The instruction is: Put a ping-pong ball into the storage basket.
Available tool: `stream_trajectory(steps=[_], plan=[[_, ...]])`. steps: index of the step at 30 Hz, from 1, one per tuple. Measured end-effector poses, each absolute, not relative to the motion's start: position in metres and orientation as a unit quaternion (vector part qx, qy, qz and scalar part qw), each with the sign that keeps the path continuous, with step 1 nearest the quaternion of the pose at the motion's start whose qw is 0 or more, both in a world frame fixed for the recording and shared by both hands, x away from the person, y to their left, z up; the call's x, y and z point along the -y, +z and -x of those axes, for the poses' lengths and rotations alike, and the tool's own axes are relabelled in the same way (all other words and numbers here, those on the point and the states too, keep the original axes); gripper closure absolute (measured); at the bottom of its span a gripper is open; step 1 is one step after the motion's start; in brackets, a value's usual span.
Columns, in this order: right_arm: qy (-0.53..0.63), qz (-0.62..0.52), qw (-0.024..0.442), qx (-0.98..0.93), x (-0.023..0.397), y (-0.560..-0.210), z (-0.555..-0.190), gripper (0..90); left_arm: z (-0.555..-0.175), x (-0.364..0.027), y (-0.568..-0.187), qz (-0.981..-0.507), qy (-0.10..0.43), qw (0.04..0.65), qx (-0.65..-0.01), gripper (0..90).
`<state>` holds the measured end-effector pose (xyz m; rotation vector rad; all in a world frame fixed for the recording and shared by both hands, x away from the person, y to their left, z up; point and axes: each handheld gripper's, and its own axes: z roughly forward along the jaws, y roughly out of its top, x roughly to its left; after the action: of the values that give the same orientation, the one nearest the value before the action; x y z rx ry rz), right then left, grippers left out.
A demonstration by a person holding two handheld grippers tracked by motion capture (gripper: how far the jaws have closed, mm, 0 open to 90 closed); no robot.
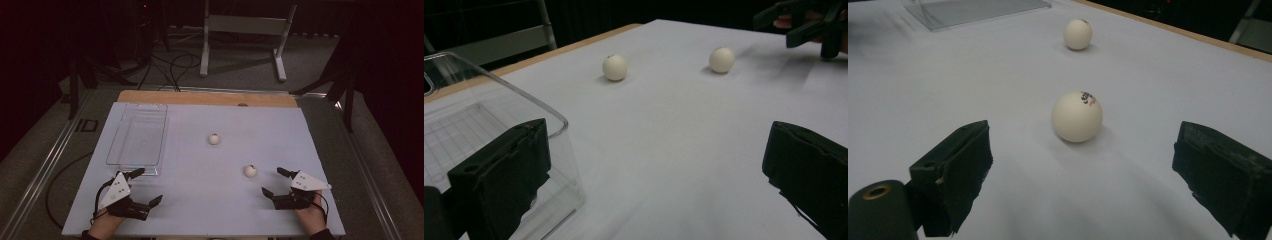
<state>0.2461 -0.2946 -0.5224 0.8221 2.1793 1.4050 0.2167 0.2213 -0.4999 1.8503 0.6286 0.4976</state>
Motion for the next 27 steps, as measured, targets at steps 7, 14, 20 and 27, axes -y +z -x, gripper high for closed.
stream_trajectory(steps=[7,14,20,27], plan=[[0.513,-0.288,0.208,-0.781,0.2936,-0.5216,-0.2450,8.9,-0.2164,-0.2208,-0.4995,-0.778,0.209,0.530,-0.264,0.2],[0.509,-0.291,0.205,-0.784,0.2922,-0.5230,-0.2465,8.9,-0.2160,-0.2204,-0.5003,-0.781,0.205,0.527,-0.264,0.2],[0.509,-0.293,0.208,-0.782,0.2919,-0.5227,-0.2459,8.9,-0.2159,-0.2209,-0.4990,-0.780,0.199,0.529,-0.269,0.2],[0.506,-0.290,0.207,-0.786,0.2905,-0.5235,-0.2458,9.0,-0.2159,-0.2207,-0.4986,-0.783,0.195,0.524,-0.271,0.2]])
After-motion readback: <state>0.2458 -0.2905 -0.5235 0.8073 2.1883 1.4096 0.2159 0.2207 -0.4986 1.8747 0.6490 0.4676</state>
